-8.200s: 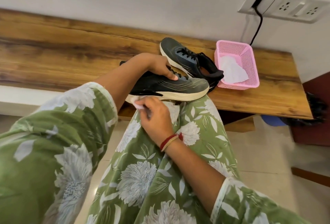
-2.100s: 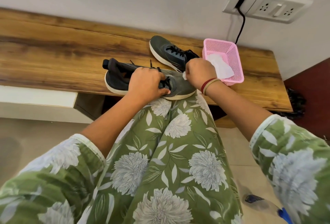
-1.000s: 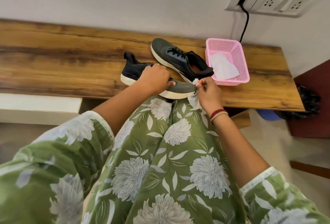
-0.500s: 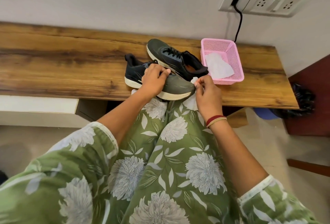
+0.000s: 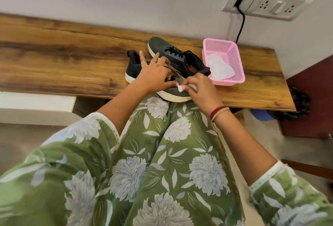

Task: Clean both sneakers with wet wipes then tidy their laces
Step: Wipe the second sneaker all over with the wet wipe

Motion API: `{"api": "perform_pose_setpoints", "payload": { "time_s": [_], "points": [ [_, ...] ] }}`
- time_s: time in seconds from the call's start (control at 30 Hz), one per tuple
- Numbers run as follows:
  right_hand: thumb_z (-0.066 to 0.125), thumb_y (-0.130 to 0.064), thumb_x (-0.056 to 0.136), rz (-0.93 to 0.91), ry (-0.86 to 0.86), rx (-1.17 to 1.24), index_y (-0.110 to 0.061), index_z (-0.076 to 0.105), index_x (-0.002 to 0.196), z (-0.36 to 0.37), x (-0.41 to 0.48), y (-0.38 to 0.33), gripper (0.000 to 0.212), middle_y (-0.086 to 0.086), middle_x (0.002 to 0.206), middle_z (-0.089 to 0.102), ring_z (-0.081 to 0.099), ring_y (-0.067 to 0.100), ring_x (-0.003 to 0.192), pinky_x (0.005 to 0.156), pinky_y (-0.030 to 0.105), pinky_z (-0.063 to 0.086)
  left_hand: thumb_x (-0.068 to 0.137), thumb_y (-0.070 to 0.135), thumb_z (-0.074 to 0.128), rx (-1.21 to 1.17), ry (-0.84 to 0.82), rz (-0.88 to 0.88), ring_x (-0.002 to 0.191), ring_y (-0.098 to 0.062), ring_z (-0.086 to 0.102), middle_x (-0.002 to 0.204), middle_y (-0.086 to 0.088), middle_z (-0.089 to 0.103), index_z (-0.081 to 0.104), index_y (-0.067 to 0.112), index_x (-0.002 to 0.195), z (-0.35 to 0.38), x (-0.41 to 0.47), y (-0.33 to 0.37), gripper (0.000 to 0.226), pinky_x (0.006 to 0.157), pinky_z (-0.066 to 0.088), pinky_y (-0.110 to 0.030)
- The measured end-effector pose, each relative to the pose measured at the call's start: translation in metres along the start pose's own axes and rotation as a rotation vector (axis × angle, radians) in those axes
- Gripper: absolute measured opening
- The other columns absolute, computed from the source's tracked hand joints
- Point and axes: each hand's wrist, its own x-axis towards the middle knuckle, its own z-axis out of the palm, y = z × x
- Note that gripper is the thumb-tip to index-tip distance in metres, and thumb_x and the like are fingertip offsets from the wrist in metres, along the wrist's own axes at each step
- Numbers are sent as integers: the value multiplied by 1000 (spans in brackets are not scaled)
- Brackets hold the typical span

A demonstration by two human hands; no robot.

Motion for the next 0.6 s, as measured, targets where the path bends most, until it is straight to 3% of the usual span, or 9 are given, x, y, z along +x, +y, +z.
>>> {"api": "perform_pose_setpoints", "payload": {
  "time_s": [0.07, 0.23, 0.33, 0.5, 0.6],
  "points": [
    [55, -25, 93, -65, -69, -139, -17, 68, 104, -4, -5, 3, 19, 3, 98, 53, 47, 20, 95, 78, 30, 38, 88, 64, 42, -86, 29, -12, 134, -28, 33, 132, -3, 43, 65, 17, 99, 10, -5, 3, 53, 108, 3, -71],
    [61, -15, 89, -130, -12, -198, -12, 72, 100, -23, -16, 23, 16, 9, 87, 58, 52, 27, 83, 67, 32, 36, 87, 66, 25, -204, 318, -95, 106, -28, 55, 106, -6, 53, 62, 13, 90, 39, -15, 9, 65, 109, 13, -60],
    [62, -17, 88, -111, 6, -190, -14, 73, 98, -15, -4, 14, 15, 7, 89, 60, 50, 25, 86, 70, 29, 31, 86, 65, 25, -263, 359, -130, 103, -26, 56, 103, -4, 57, 62, 15, 88, 41, -11, 9, 63, 108, 17, -56],
    [58, -27, 91, -177, -88, -297, -20, 72, 99, 11, 7, -17, 18, 3, 89, 55, 48, 24, 89, 74, 34, 38, 87, 66, 22, -237, 371, -100, 101, -21, 57, 95, 1, 62, 63, 18, 85, 44, -12, 3, 62, 101, 22, -48],
    [66, -22, 86, -127, 6, -232, -19, 74, 92, 0, -7, 4, 12, 4, 82, 54, 49, 26, 82, 68, 32, 36, 85, 69, 19, -212, 328, -108, 100, -20, 54, 95, 3, 59, 63, 23, 81, 44, -9, 1, 64, 91, 24, -44]
  ]
}}
